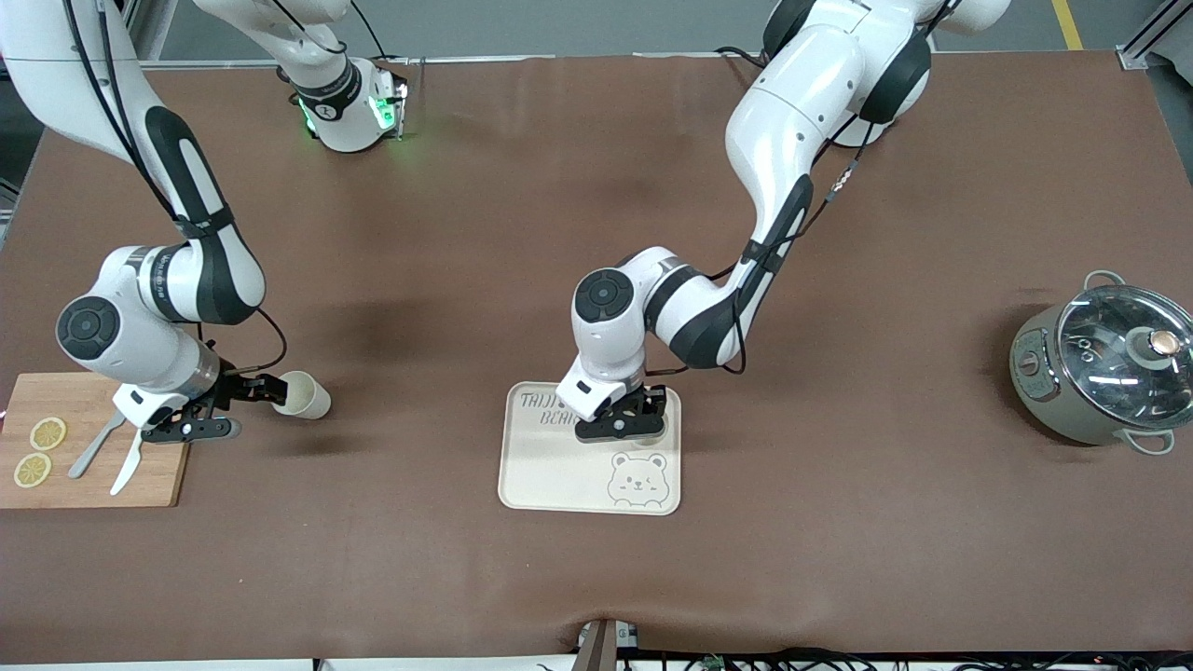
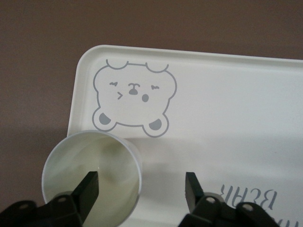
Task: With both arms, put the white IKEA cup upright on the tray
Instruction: 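Open the left gripper on the cup while the right gripper lowers, then close the right gripper on the cup while the left gripper withdraws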
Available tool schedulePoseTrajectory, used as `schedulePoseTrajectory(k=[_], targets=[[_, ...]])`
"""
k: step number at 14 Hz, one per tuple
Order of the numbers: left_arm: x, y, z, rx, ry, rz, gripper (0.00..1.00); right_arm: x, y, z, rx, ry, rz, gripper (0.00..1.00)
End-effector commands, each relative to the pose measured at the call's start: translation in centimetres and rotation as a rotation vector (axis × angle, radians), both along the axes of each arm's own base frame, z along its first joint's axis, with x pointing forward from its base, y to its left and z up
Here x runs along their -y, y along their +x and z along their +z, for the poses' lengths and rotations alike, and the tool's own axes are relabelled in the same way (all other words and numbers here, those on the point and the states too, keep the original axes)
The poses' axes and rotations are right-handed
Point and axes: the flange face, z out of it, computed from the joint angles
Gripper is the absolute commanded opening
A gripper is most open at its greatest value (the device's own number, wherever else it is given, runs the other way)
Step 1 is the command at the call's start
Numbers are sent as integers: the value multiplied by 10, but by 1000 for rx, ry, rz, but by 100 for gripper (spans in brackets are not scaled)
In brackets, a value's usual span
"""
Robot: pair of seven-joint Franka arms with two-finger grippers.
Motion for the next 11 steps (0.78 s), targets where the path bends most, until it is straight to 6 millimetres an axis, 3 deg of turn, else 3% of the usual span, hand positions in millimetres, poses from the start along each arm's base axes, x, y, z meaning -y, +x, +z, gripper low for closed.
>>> schedulePoseTrajectory(k=[1,8,11], targets=[[3,1,9,2,8,21,99,-1,-9,-12,13,-5,19,100],[-6,0,38,-37,49,37,95,-2,-10,-26,13,-3,22,100],[-12,-2,63,-56,72,30,95,-2,-10,-27,12,-3,23,100]])
